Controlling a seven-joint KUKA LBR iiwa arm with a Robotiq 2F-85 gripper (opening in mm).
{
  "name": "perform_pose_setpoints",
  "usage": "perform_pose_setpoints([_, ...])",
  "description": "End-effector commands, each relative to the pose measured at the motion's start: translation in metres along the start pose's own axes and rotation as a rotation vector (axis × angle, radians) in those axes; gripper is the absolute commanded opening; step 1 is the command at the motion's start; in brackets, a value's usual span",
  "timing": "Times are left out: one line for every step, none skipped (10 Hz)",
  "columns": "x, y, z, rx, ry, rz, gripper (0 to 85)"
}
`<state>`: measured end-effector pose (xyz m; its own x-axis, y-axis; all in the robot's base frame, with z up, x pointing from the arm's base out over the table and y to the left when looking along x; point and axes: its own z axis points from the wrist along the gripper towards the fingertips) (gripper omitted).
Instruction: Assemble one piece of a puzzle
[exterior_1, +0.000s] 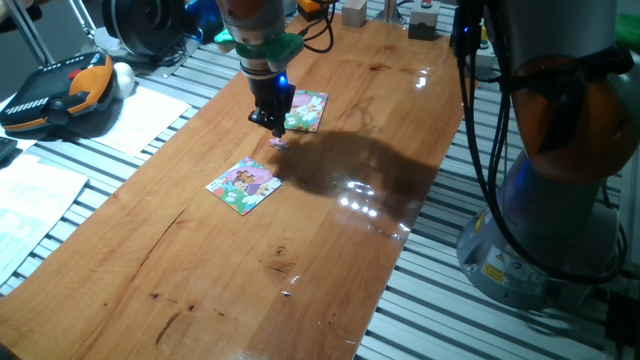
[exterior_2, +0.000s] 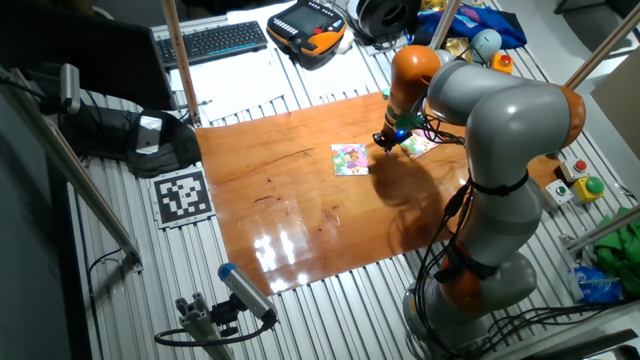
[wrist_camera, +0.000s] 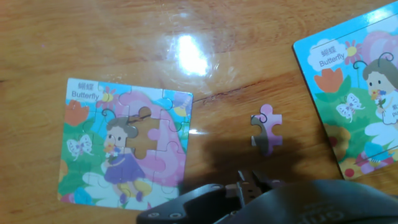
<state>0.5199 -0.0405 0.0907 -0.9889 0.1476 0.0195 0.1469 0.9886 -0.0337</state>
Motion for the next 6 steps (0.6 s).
perform_pose_setpoints([0.0000,0.0001,0.0006,0.000,0.008,-0.005,0.0])
perform_pose_setpoints([0.0004,-0.0002,0.0010,-0.002,-0.009,-0.065,17.0])
perform_pose_setpoints([0.0001,-0.0002,0.0023,-0.004,-0.006,-0.051,17.0])
perform_pose_setpoints([0.0003,-0.0008,0.0028,-0.008,-0.005,-0.036,17.0])
perform_pose_setpoints([0.0008,-0.0013,0.0029,-0.006,-0.002,-0.005,17.0])
perform_pose_setpoints([0.0008,-0.0013,0.0030,-0.002,0.014,-0.016,17.0])
